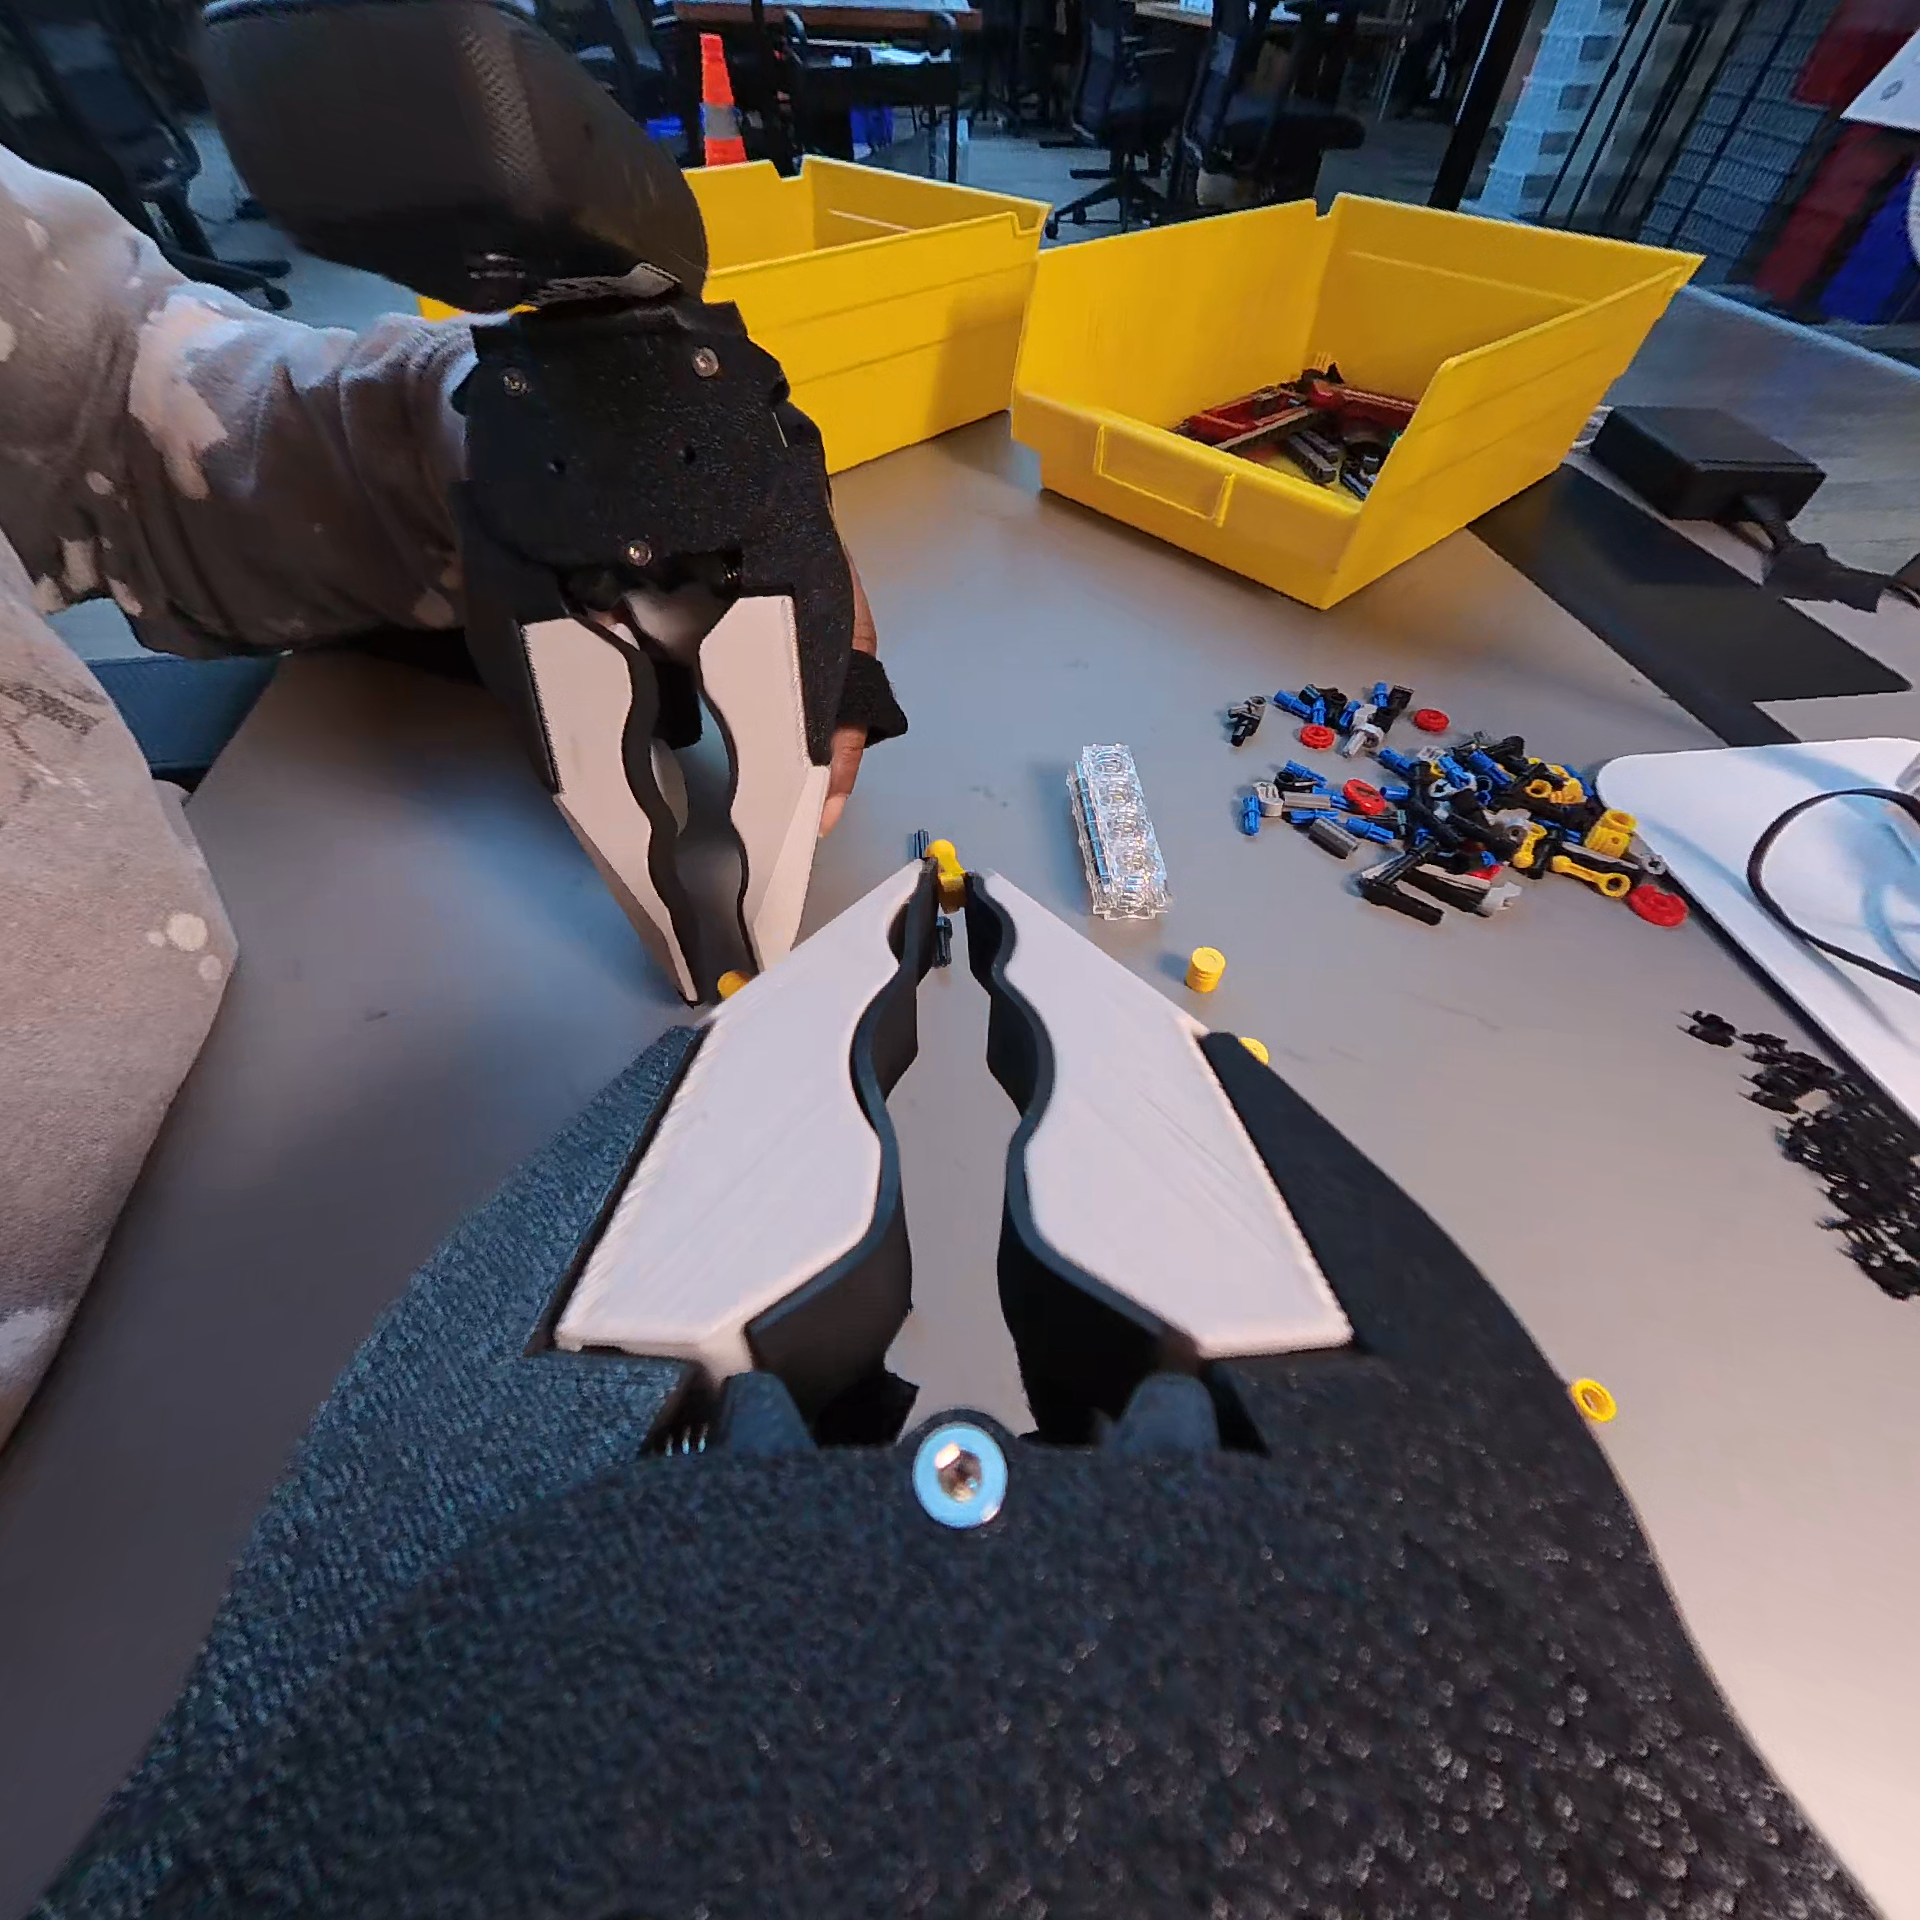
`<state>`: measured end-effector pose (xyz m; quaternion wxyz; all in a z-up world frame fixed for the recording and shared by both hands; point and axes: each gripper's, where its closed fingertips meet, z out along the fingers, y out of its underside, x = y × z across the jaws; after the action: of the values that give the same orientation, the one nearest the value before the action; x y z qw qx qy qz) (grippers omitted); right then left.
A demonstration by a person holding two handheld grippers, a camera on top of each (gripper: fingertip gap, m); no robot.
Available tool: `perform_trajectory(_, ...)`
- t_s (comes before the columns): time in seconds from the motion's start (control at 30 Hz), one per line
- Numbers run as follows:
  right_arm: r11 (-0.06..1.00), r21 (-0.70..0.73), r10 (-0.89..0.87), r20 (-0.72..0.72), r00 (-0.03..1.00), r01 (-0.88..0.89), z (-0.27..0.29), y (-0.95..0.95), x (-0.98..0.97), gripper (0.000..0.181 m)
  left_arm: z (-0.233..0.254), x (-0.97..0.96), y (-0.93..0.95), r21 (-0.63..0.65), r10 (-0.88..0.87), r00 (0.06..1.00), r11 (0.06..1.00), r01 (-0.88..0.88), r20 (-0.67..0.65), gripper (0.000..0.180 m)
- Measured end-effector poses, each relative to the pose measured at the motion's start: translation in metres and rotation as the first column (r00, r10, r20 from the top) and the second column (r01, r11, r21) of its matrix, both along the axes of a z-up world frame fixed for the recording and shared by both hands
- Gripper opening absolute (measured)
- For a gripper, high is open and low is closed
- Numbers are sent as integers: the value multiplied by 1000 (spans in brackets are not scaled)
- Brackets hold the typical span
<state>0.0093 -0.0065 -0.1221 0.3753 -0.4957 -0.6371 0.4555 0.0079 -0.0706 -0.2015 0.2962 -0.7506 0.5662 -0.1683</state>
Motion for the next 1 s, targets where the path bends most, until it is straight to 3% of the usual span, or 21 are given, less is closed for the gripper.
perform_trajectory(0.13, 1000, -1, -11, 16, 1000, 11, -2, 2, -1, 4, 0, -2, 2, 3, -9, 996, 1000, 10, -94, 12)
perform_trajectory(0.43, 998, -41, -53, 29, 998, 54, -2, 17, 8, 5, -4, -5, -1, -163, -157, 912, 981, 102, -378, 13)
perform_trajectory(1.0, 998, 0, -69, 55, 996, 69, -2, 25, 17, 5, -5, -6, 0, -231, -218, 846, 966, 116, -486, 10)
